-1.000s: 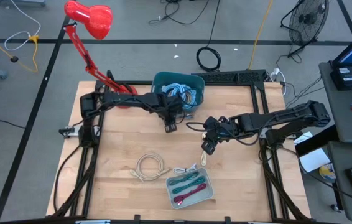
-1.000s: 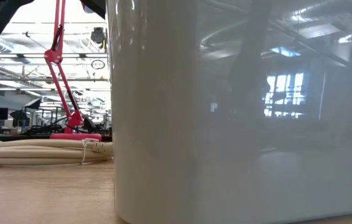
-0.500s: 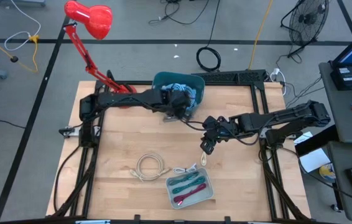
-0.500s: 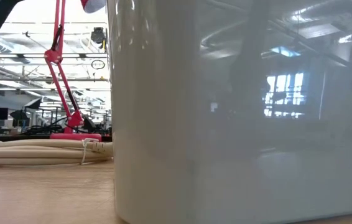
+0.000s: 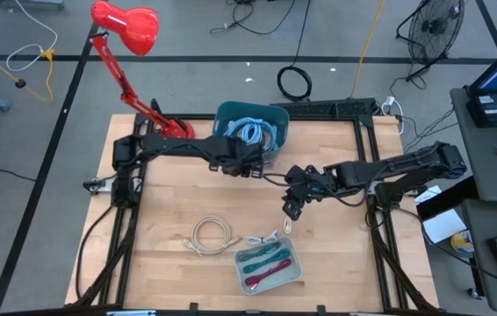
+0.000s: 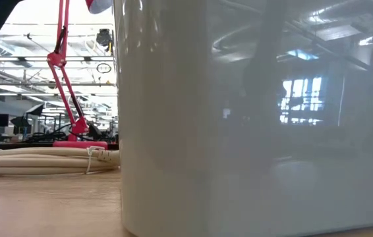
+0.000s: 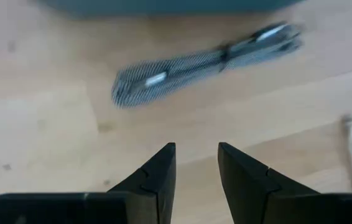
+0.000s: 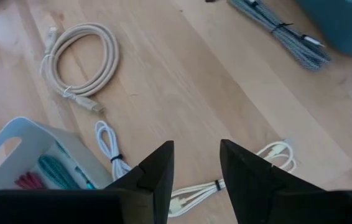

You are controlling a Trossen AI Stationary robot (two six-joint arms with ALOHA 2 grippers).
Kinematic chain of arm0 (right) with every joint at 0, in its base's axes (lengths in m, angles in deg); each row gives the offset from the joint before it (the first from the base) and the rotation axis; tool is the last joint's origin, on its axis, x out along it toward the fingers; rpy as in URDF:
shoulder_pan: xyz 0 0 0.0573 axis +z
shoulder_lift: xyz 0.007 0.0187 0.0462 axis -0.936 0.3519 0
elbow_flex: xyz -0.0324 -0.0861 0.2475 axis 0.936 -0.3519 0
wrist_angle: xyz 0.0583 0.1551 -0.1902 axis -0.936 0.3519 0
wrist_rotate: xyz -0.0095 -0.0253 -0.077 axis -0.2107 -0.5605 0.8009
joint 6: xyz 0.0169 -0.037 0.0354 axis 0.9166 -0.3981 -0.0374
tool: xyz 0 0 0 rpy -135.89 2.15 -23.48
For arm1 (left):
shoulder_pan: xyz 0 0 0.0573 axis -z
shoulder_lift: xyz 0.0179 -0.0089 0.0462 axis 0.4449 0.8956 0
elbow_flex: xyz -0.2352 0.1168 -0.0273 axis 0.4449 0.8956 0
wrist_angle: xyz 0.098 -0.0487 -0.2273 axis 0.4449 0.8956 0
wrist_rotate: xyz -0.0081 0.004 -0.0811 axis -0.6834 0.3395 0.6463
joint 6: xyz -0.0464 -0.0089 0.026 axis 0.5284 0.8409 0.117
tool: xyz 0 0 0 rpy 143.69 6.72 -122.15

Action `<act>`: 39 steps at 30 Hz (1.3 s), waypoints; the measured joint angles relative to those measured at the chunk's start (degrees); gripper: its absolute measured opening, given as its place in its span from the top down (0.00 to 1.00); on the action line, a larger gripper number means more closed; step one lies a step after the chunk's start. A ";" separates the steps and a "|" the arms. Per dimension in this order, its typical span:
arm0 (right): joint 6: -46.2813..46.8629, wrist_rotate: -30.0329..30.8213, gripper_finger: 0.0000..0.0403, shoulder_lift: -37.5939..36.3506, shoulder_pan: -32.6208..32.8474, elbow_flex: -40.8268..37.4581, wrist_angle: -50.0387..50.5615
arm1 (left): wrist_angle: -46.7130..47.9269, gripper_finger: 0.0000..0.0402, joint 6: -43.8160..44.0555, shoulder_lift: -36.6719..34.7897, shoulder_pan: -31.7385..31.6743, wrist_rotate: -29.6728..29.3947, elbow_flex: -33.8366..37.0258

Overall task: Pick & Place USB Port
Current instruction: Put the black white charger cable into the gray bin

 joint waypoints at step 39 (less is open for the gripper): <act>0.21 -0.17 0.70 0.00 0.80 -0.02 -0.96 | -7.34 0.46 -10.33 2.68 -5.16 0.13 6.18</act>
